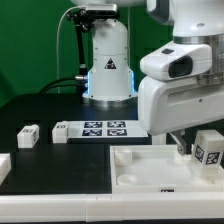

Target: Assemble one leg

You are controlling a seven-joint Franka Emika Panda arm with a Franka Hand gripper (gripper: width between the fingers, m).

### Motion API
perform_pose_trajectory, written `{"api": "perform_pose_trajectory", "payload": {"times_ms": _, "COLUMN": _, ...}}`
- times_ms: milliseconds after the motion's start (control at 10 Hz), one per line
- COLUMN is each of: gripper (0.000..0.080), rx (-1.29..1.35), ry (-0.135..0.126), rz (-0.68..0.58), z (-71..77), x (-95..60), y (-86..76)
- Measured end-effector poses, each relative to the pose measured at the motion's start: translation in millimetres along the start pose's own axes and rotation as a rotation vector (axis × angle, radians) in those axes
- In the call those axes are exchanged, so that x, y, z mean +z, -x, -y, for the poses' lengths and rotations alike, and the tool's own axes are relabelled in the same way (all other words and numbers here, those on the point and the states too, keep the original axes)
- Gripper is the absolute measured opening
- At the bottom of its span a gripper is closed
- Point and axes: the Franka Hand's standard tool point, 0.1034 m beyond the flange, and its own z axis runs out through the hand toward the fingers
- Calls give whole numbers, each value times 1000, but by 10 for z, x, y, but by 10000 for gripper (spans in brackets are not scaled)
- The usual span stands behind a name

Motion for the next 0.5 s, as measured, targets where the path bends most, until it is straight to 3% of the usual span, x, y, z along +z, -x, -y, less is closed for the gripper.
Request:
{"api": "perform_pose_trajectory", "payload": {"times_ms": 400, "gripper": 649, "rx": 5, "ry": -1, "rz": 1, "z": 18, "x": 4, "y": 2}}
{"api": "perform_pose_trajectory", "payload": {"times_ms": 500, "gripper": 556, "rx": 1, "ry": -1, "rz": 4, "z": 17, "x": 10, "y": 8}}
